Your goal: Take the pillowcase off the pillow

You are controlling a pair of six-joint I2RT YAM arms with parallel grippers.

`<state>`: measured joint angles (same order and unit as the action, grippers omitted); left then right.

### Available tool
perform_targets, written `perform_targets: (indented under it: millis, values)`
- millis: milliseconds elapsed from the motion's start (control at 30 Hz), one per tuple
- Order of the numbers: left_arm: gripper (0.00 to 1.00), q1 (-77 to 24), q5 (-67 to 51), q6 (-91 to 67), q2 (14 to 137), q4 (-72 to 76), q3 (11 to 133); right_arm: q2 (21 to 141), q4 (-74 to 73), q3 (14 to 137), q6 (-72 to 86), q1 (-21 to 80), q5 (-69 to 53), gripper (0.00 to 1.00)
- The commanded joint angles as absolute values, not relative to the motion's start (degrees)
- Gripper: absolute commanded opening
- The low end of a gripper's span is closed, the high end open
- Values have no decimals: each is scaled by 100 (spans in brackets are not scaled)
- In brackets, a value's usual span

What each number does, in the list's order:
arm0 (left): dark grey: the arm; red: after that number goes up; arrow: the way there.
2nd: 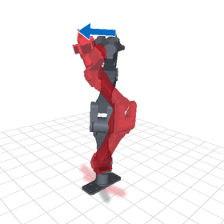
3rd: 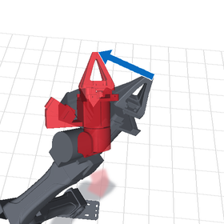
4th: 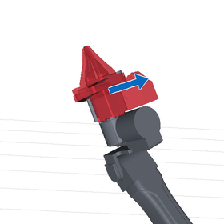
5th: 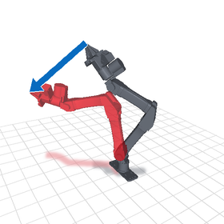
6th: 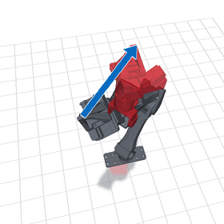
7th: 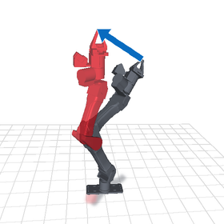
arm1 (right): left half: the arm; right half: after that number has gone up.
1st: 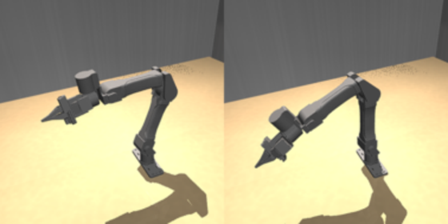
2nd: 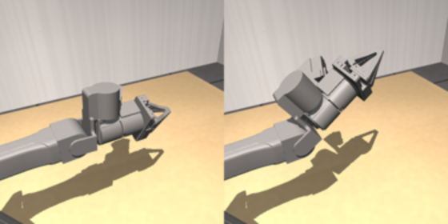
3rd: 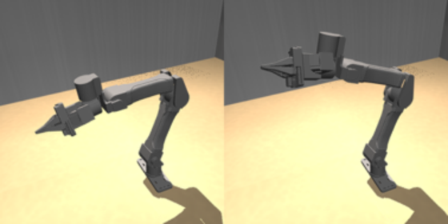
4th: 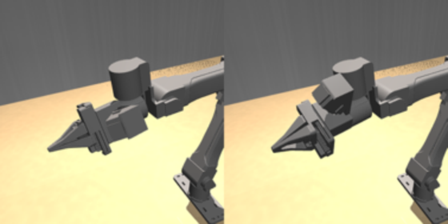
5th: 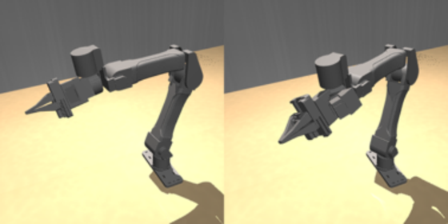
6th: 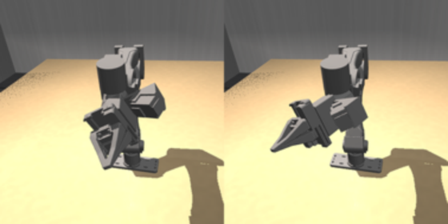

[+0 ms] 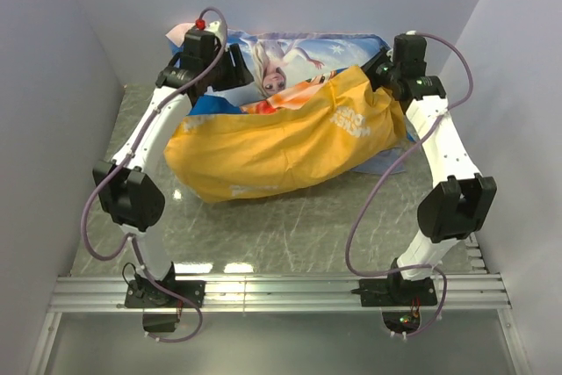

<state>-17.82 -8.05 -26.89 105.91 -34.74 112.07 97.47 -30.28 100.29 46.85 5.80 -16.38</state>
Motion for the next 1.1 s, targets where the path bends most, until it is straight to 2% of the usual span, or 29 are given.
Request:
perform_targets:
  millis: [0, 267, 400, 567, 667, 733, 767, 800, 1067]
  values:
    - [64, -1784, -1125, -2778, 9792, -2023, 10934, 10186, -2601, 10125, 5036, 457, -889, 0]
    - [78, -1802, -423, -2584, 8149, -1142, 9959, 10748, -2733, 10424, 5054, 431, -589, 0]
    - [81, -1854, 473, -2619, 7560, -1739, 9765, 11065, -2865, 10599, 5045, 361, -598, 0]
    - [82, -2109, 1763, -2952, 6488, -2249, 8563, 11232, -2795, 10529, 5036, 290, -527, 0]
    - [82, -2180, 2108, -3173, 5995, -2539, 7885, 11311, -2751, 10476, 5054, 211, -624, 0]
    - [82, -2197, 2101, -3269, 5741, -2891, 7465, 11390, -2760, 10494, 5028, 185, -685, 0]
    - [93, -2197, 1918, -3243, 5652, -2935, 7314, 11408, -2760, 10503, 5010, 167, -712, 0]
    - [95, -2197, 1864, -3217, 5564, -3031, 7173, 11426, -2760, 10512, 4949, 141, -703, 0]
    - [96, -2197, 1802, -3111, 4624, -3260, 6205, 11522, -2786, 10485, 4685, 26, -721, 0]
